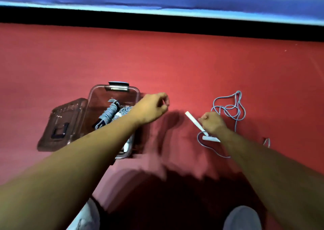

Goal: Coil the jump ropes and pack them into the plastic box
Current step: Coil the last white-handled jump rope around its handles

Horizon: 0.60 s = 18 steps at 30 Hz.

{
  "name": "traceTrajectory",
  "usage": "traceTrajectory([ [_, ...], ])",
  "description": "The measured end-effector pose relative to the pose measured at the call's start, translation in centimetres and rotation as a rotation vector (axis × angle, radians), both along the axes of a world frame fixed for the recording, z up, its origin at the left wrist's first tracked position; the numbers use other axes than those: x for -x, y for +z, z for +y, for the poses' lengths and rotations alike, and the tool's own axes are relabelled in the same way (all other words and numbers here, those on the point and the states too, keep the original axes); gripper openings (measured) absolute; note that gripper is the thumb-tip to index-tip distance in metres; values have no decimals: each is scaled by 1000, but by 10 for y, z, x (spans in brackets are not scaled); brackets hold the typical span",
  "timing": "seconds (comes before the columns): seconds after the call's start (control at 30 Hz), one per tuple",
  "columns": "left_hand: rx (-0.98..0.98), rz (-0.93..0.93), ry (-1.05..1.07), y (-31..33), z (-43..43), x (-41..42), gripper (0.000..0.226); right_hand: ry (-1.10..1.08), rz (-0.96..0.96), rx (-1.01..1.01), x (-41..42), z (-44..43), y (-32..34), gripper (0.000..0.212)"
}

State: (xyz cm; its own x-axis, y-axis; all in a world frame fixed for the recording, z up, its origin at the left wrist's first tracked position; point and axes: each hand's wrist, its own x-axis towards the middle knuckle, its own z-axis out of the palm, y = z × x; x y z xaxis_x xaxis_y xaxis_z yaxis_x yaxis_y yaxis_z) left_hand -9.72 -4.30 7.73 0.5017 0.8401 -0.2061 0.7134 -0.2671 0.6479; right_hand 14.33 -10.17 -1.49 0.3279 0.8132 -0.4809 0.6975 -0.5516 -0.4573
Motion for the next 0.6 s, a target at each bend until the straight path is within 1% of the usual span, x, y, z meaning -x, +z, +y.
traceTrajectory([
  [0.07, 123, 48, -113, -15, -5, -38, 7, 11, -54, -13, -26, -13, -1, 26],
  [0.17, 170, 156, -166, -50, -10, -77, 18, 25, -88, 26, -55, -29, -9, 21],
  [0.23, 149, 214, -188, -71, -8, -91, 29, 98, -110, 60, -61, -37, -15, 20],
  [0.33, 108, 246, -222, -106, -3, -121, 44, 222, -179, 86, -72, -50, -35, 24],
  [0.4, 65, 333, -282, -132, -2, -138, 50, 256, -196, 110, -76, -59, -54, 27],
  [0.5, 75, 499, -375, -156, -7, -155, 52, 235, -226, 100, -79, -66, -73, 31],
  [0.6, 26, 591, -379, -170, -12, -154, 49, 275, -329, 90, -82, -66, -86, 29],
])
